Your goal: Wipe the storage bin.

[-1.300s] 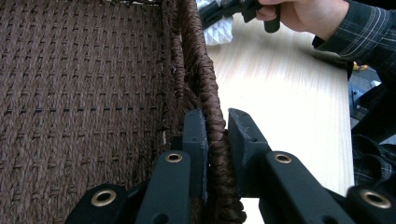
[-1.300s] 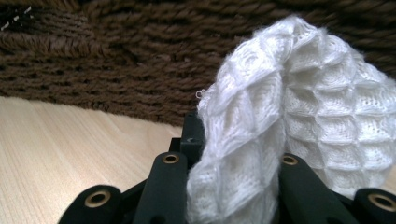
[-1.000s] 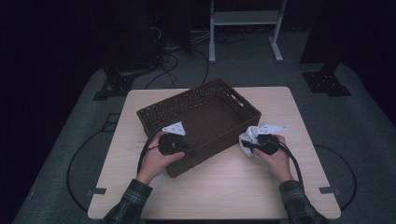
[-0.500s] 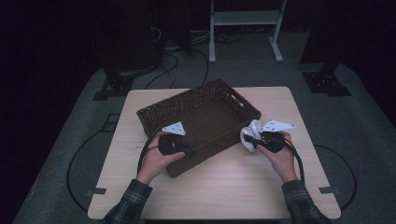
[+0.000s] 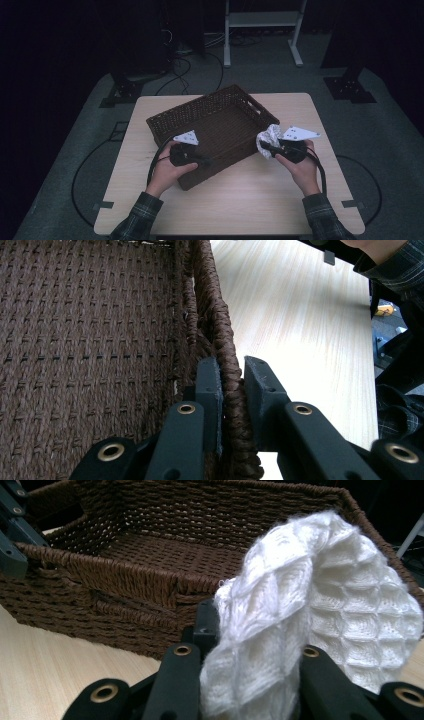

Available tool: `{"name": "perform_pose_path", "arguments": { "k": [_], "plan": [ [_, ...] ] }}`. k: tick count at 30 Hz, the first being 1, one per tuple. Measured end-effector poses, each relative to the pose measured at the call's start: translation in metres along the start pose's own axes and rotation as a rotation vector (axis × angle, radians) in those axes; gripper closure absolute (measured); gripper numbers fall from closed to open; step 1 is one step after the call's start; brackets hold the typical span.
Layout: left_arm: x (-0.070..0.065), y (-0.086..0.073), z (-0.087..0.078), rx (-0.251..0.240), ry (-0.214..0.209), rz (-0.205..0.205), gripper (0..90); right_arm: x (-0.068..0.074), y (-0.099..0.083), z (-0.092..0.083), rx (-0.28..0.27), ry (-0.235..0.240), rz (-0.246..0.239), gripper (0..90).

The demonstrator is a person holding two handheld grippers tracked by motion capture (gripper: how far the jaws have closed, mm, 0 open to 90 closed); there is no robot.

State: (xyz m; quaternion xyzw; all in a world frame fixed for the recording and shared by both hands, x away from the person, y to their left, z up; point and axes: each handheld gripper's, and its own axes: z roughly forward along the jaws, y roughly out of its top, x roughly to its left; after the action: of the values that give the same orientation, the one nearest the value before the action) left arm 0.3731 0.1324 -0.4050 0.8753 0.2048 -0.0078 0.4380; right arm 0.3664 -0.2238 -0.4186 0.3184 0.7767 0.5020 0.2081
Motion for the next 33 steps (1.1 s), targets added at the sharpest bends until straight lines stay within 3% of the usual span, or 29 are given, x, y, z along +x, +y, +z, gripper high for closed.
{"name": "perform_pose_path", "arguments": {
  "k": [12, 33],
  "plan": [
    [0.0, 0.0, 0.0, 0.0, -0.001, 0.0, 77.4, 0.0, -0.009, 0.013, 0.036, 0.014, 0.014, 74.5],
    [0.0, 0.0, 0.0, 0.0, -0.001, -0.002, 77.5, -0.007, -0.036, 0.038, 0.154, 0.02, 0.051, 74.6]
  ]
}}
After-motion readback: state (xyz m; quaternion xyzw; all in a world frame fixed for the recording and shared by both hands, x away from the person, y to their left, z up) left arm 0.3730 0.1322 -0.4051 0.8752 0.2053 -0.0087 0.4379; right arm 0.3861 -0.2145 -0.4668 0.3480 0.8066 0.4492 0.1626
